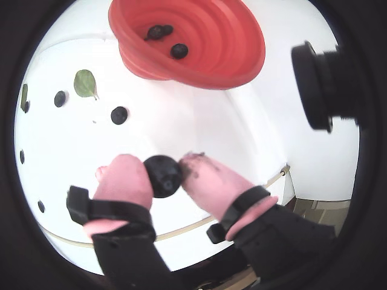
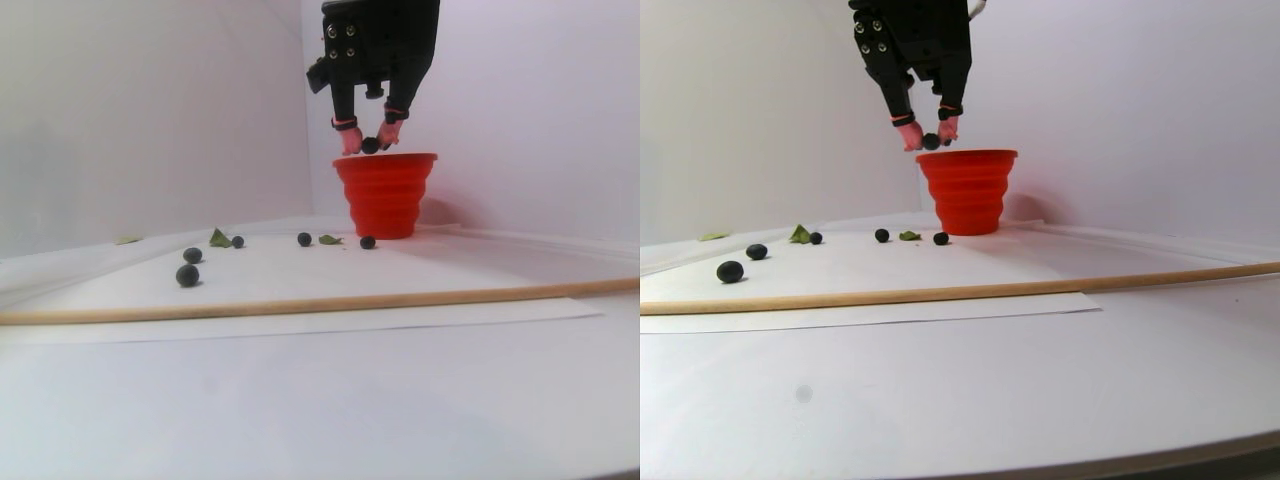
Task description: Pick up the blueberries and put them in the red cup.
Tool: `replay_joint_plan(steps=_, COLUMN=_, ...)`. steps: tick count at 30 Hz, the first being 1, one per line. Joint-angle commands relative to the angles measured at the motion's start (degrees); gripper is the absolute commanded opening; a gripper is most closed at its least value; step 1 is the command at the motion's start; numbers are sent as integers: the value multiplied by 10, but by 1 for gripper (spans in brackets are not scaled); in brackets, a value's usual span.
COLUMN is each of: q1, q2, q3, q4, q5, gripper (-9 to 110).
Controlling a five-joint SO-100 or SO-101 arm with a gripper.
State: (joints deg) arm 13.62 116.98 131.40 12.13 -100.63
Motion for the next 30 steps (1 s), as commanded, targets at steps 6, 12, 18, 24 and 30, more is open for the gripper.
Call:
replay_joint_plan(steps=6, q1=-12, q2=39, q3=-104, q4=-7, q5=-9, gripper=11)
replay_joint_plan(steps=12, q1=-12, q2=14, q3=-134, q4=-28, q5=-16, gripper=11)
replay_joint_plan(steps=18, q1=-8, q2=-19, q3=-163, q4=-45, q5=-19, gripper=12)
replay_joint_plan(steps=24, q1=-3, q2=-49, q3=-189, q4=-57, q5=-19, gripper=12)
replay_joint_plan(steps=30, q1=4, q2=-80, q3=-216, q4=-75, q5=-20, gripper=12)
